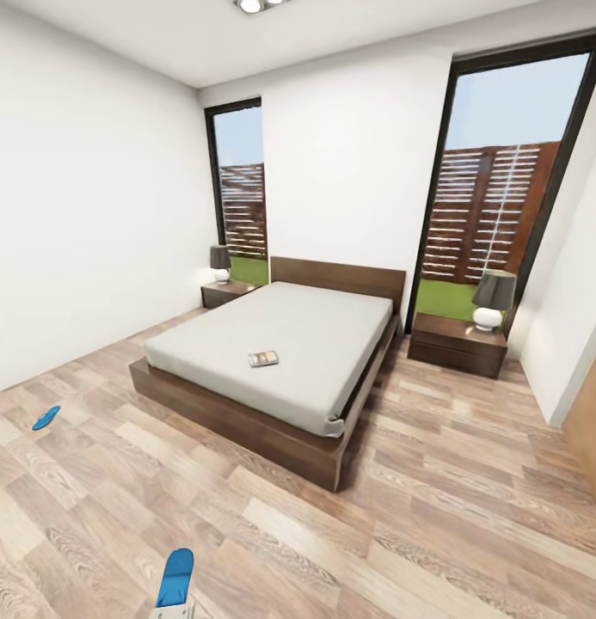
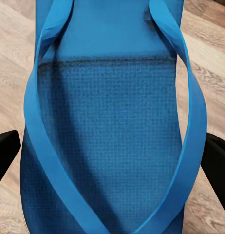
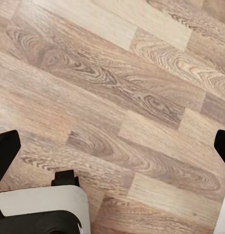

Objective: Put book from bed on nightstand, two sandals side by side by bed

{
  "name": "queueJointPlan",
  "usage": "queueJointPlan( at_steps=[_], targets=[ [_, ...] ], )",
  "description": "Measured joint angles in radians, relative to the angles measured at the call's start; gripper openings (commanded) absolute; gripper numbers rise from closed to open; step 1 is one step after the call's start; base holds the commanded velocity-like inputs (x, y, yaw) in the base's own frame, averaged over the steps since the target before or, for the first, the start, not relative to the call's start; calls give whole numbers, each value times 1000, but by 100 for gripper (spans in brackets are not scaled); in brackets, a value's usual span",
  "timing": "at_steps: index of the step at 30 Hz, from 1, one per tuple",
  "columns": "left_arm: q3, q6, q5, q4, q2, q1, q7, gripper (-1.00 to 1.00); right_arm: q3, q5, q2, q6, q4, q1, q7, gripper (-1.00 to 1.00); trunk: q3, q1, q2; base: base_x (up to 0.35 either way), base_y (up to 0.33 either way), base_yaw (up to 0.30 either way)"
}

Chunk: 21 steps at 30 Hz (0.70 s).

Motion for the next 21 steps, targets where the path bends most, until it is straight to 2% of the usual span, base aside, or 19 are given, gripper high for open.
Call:
queueJointPlan(
  at_steps=[21],
  targets=[
    [0,0,0,0,0,0,0,-100,-1,0,0,0,0,0,-1,100,0,0,0,273,0,0]
  ],
)
